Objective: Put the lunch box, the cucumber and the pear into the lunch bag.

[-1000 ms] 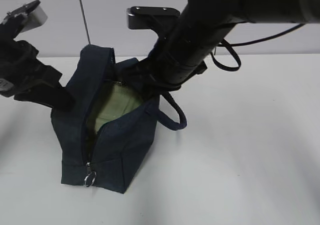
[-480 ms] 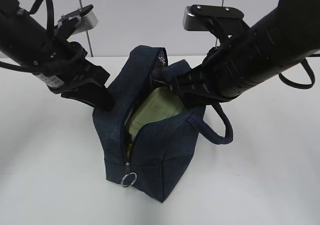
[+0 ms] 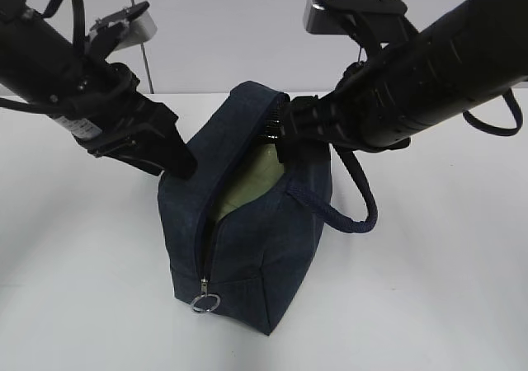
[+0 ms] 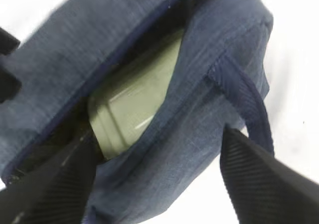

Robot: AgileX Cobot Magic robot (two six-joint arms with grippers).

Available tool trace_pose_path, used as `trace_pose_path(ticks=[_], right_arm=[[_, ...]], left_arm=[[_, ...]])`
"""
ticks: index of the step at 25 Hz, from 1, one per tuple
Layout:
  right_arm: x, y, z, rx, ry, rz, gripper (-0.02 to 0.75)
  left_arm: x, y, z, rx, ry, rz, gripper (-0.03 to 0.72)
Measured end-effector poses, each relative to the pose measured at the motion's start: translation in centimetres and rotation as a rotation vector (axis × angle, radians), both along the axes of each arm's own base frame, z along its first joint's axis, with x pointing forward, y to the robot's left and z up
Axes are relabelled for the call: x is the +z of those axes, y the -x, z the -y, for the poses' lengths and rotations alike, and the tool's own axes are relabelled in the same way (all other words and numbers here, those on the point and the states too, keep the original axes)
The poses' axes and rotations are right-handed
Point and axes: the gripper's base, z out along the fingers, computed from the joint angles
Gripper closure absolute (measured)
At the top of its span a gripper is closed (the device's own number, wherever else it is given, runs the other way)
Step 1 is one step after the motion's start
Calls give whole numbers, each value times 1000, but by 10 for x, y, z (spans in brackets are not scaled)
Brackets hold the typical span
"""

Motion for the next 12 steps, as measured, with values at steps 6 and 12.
trace_pose_path(ticks=[6,12], right_arm=[[18,11,7,13,-22,79,178],[14,35,23,14,-37,150,181]], left_arm=[[35,15,-9,56,45,178,308],[36,47,-28,146,51,324,326]])
